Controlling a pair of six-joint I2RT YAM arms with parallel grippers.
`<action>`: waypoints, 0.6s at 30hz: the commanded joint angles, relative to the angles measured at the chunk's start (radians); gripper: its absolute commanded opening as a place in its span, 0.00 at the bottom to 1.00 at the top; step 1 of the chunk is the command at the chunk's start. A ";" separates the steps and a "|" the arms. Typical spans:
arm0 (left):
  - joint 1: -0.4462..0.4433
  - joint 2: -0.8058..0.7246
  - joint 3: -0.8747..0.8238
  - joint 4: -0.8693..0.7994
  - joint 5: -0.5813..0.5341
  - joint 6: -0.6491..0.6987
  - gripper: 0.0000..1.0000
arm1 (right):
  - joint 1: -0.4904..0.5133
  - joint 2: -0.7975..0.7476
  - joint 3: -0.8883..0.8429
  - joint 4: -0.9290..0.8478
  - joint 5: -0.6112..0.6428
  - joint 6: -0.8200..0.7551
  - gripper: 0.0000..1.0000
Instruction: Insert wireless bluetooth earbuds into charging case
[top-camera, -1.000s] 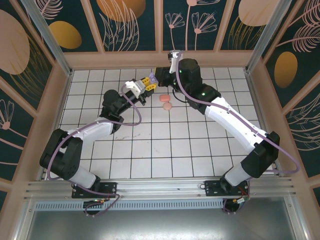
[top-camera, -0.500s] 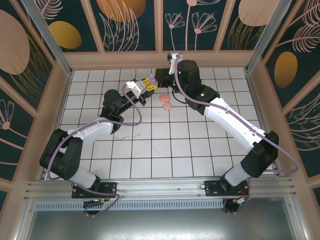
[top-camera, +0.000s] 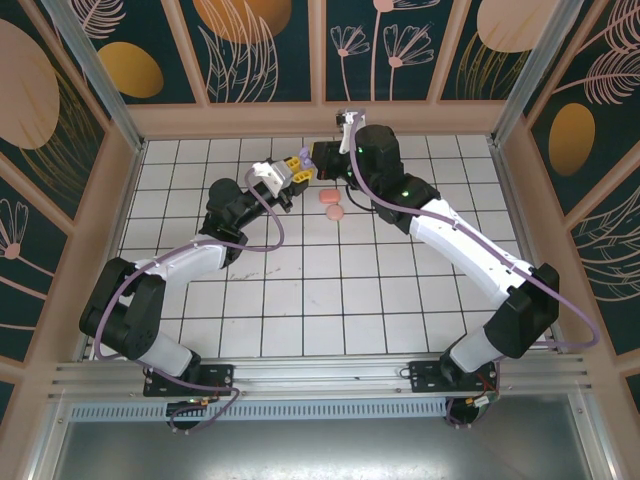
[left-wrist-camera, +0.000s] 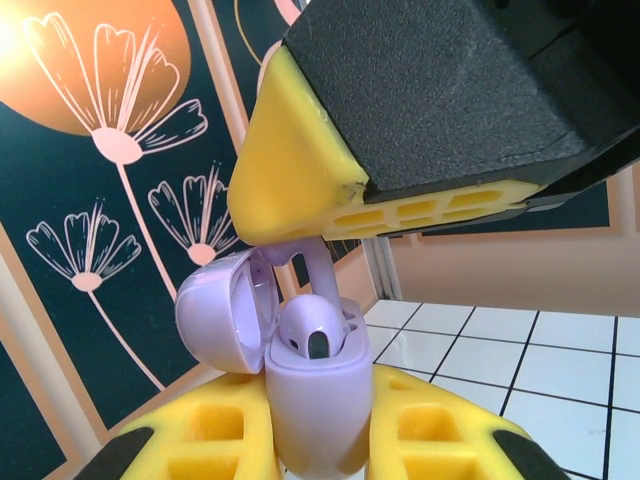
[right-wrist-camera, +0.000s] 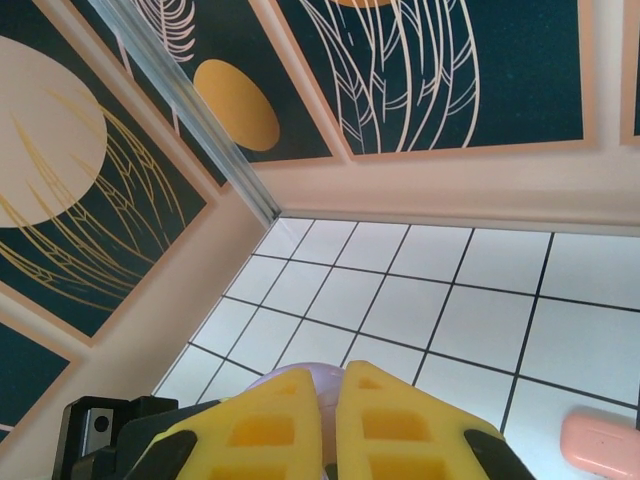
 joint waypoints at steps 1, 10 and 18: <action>-0.005 -0.015 0.025 0.044 0.005 0.026 0.00 | 0.004 -0.025 -0.016 0.013 0.000 0.014 0.08; -0.005 -0.025 0.024 0.044 0.004 0.026 0.00 | 0.006 0.003 -0.023 0.002 -0.025 0.013 0.08; -0.005 -0.026 0.024 0.043 -0.005 0.029 0.00 | 0.052 0.015 -0.041 -0.034 0.035 -0.030 0.08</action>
